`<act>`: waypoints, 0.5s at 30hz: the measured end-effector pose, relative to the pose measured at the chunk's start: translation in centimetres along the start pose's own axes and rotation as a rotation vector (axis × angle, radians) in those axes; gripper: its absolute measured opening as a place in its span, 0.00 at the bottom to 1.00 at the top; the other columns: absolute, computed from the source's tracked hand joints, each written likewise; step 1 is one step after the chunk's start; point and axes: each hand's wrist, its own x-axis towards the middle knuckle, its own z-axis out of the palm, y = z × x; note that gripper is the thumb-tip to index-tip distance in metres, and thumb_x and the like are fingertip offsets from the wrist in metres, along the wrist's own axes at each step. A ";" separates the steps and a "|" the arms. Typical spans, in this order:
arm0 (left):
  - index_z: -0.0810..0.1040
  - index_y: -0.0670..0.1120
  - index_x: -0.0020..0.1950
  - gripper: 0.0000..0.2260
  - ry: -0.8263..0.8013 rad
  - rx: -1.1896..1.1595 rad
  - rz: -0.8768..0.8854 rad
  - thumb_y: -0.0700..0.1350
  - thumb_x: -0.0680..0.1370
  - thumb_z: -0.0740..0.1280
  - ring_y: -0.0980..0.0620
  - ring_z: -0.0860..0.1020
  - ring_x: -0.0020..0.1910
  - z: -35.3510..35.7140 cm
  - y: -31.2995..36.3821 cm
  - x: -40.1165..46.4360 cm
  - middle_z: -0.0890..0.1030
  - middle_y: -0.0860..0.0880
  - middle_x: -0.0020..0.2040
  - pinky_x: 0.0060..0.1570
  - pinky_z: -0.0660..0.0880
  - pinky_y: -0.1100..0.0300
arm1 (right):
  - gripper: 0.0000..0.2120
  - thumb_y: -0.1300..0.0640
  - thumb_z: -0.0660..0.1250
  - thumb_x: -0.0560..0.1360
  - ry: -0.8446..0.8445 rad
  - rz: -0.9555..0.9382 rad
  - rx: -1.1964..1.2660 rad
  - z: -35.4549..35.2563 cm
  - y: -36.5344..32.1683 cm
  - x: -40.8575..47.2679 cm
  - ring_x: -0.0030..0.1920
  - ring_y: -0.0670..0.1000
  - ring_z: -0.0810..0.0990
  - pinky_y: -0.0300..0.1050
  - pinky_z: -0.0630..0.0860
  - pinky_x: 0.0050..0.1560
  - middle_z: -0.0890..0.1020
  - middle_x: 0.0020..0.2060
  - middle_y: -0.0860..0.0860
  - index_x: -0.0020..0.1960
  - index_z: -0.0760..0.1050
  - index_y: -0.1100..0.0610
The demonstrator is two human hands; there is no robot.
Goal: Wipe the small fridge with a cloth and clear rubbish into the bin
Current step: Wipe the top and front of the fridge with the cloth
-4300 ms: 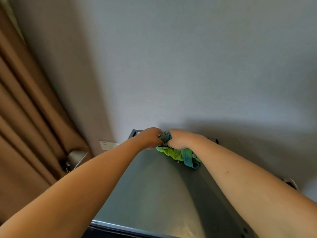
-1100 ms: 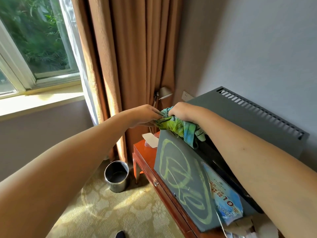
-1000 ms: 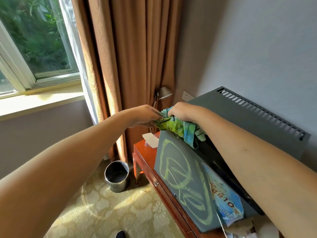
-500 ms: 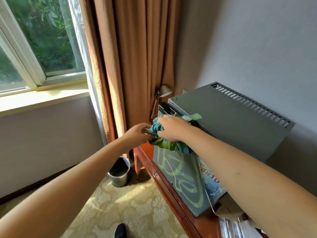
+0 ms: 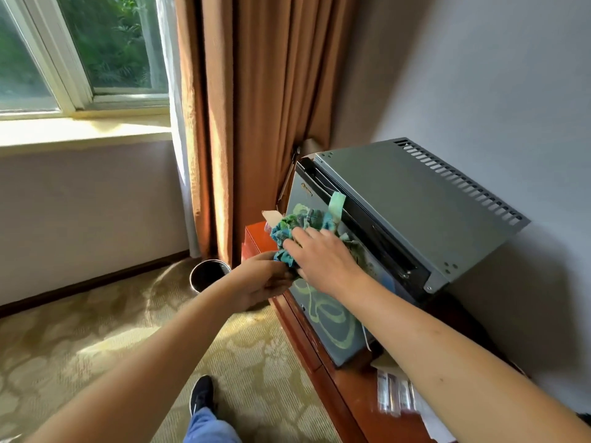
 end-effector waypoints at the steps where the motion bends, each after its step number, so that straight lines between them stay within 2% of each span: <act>1: 0.77 0.43 0.66 0.14 -0.028 -0.124 -0.002 0.34 0.82 0.60 0.49 0.81 0.42 0.1 -0.5 -0.1 0.82 0.41 0.47 0.50 0.80 0.55 | 0.14 0.59 0.70 0.74 0.007 0.003 0.000 0.1 -0.2 -0.4 0.49 0.55 0.77 0.51 0.76 0.47 0.76 0.53 0.53 0.58 0.73 0.55; 3: 0.77 0.42 0.66 0.16 -0.067 -0.300 -0.003 0.35 0.80 0.60 0.45 0.81 0.48 0.2 -1.4 -0.3 0.82 0.38 0.51 0.61 0.77 0.50 | 0.15 0.62 0.70 0.73 0.021 0.005 -0.002 0.3 -0.4 -1.1 0.50 0.56 0.77 0.51 0.75 0.47 0.76 0.53 0.54 0.58 0.73 0.55; 5: 0.77 0.42 0.66 0.17 -0.093 -0.392 0.016 0.40 0.78 0.64 0.43 0.79 0.51 0.5 -1.7 -0.5 0.80 0.38 0.54 0.65 0.74 0.48 | 0.17 0.63 0.70 0.73 0.046 0.011 0.007 0.3 -0.6 -1.7 0.51 0.56 0.77 0.51 0.75 0.48 0.76 0.54 0.54 0.60 0.73 0.55; 9: 0.80 0.46 0.66 0.18 -0.043 -0.414 0.122 0.49 0.78 0.68 0.43 0.79 0.58 1.4 -1.9 -0.5 0.82 0.42 0.60 0.65 0.73 0.48 | 0.23 0.62 0.72 0.71 0.029 0.033 0.080 0.1 -1.1 -2.7 0.53 0.56 0.76 0.52 0.78 0.50 0.74 0.57 0.54 0.64 0.72 0.54; 11: 0.81 0.49 0.66 0.17 -0.025 -0.387 0.186 0.51 0.78 0.69 0.44 0.80 0.59 1.8 -1.9 -0.5 0.82 0.42 0.62 0.64 0.74 0.48 | 0.25 0.61 0.72 0.71 -0.016 0.040 0.128 -0.4 -1.5 -3.0 0.54 0.56 0.75 0.52 0.79 0.48 0.72 0.58 0.54 0.66 0.70 0.54; 15: 0.82 0.52 0.62 0.11 -0.003 -0.367 0.268 0.48 0.80 0.68 0.45 0.82 0.54 2.8 -2.1 -0.6 0.84 0.44 0.57 0.54 0.75 0.49 | 0.25 0.57 0.68 0.75 -0.168 0.126 0.289 -1.7 -2.1 -3.2 0.60 0.59 0.73 0.56 0.79 0.50 0.68 0.62 0.54 0.70 0.66 0.52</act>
